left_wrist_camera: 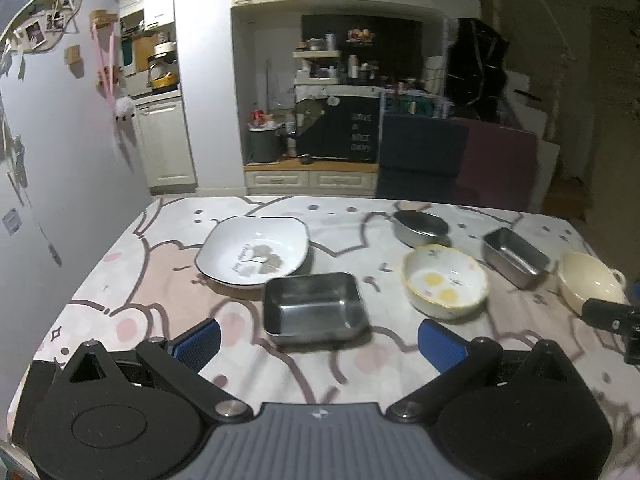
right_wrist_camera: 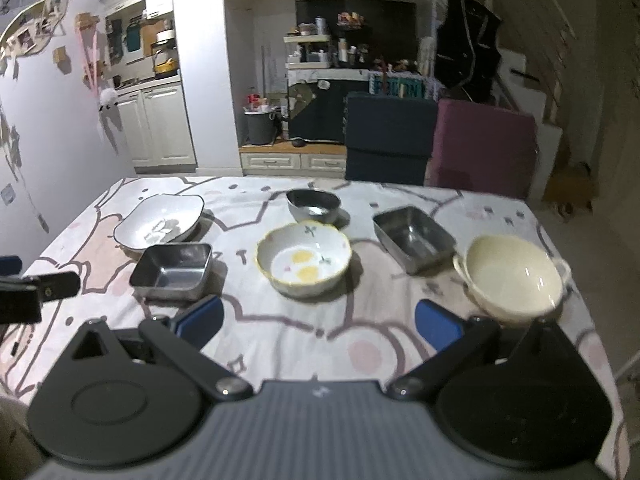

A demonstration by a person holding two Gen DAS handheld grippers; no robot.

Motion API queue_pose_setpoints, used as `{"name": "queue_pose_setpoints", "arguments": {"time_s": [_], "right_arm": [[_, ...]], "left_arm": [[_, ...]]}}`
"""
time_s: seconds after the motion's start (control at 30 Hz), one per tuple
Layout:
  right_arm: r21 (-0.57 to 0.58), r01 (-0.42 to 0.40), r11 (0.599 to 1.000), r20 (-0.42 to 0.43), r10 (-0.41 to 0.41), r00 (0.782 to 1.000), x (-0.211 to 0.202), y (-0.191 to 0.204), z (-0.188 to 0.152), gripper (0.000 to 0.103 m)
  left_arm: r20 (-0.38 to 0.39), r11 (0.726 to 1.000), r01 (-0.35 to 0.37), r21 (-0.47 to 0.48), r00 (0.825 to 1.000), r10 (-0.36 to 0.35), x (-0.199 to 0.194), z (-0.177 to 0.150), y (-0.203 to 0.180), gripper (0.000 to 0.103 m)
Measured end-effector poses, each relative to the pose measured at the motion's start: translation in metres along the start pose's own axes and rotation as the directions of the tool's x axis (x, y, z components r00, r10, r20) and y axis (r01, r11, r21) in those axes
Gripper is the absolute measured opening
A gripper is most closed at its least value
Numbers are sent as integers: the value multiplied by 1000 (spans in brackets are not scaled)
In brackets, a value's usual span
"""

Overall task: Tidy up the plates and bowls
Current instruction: 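Move the right tool to the white square plate rim while the left tool approaches its other rim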

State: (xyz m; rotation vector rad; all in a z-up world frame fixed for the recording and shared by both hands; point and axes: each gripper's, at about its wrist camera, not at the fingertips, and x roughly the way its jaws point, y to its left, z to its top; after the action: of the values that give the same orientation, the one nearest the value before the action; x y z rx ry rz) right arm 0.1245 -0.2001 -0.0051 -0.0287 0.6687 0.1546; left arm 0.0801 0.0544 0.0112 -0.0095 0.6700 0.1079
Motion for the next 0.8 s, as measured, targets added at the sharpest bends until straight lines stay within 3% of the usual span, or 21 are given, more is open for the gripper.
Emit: {"name": "queue_pose_setpoints", "arguments": {"time_s": [0.33, 0.5, 0.8], "right_arm": [[-98, -22, 995, 71, 29, 997, 40, 20, 35, 103], [-147, -135, 980, 70, 146, 987, 61, 26, 54, 103], [-133, -262, 956, 27, 268, 963, 114, 49, 74, 103]], "left_arm": [[35, 997, -74, -34, 997, 76, 56, 30, 51, 103], [54, 997, -75, -21, 996, 76, 88, 41, 74, 103], [69, 997, -68, -32, 995, 70, 144, 61, 123, 103]]}}
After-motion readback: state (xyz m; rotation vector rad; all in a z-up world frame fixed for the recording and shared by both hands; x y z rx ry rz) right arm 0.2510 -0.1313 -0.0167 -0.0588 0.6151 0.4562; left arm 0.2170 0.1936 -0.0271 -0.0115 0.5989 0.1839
